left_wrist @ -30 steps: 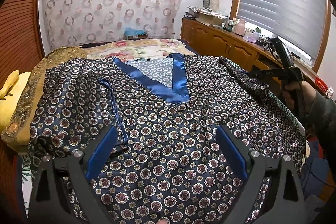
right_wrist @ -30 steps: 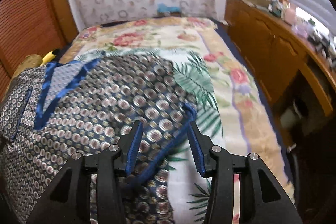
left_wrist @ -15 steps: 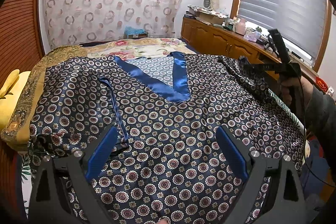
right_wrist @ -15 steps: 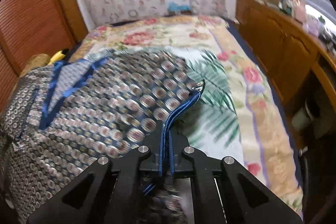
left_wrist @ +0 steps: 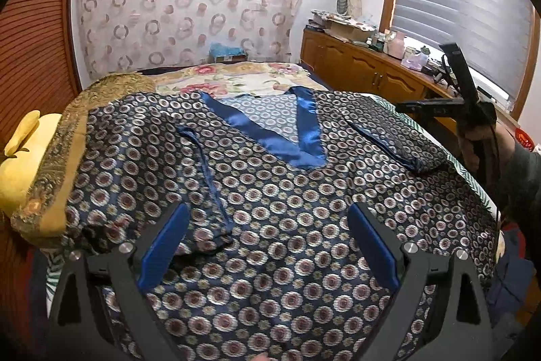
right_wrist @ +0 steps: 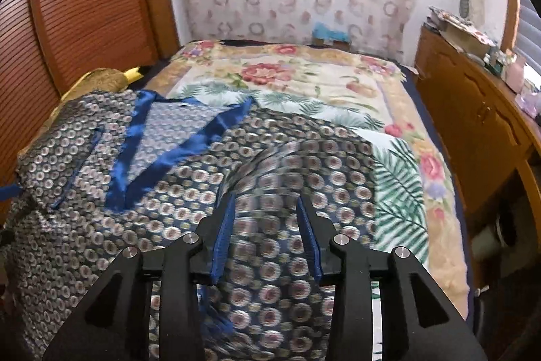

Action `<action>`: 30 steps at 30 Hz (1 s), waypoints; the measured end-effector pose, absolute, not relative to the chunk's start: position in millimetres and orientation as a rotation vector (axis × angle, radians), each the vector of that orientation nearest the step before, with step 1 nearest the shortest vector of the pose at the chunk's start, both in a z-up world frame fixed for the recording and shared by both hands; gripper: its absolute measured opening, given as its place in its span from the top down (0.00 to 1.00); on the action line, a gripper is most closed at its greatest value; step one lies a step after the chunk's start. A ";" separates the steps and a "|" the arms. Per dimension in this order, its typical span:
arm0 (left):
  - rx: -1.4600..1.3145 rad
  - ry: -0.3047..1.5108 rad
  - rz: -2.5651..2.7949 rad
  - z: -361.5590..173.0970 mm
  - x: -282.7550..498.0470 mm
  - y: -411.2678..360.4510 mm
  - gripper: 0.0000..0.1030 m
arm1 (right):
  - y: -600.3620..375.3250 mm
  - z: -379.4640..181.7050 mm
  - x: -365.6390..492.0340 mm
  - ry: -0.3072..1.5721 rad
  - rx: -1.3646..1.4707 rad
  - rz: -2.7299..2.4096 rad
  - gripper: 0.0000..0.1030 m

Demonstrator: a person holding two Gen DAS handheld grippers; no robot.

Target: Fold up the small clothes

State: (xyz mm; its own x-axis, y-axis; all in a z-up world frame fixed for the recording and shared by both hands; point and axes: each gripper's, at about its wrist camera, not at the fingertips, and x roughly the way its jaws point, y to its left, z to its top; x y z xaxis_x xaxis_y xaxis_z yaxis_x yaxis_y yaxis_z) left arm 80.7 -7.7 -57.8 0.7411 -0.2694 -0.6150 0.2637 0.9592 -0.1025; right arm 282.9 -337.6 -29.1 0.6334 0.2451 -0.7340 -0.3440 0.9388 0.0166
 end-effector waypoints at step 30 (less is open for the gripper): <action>-0.111 0.745 -0.081 -50.3 199.9 131.1 0.17 | -388.2 -85.6 360.7 0.898 -0.123 0.310 0.62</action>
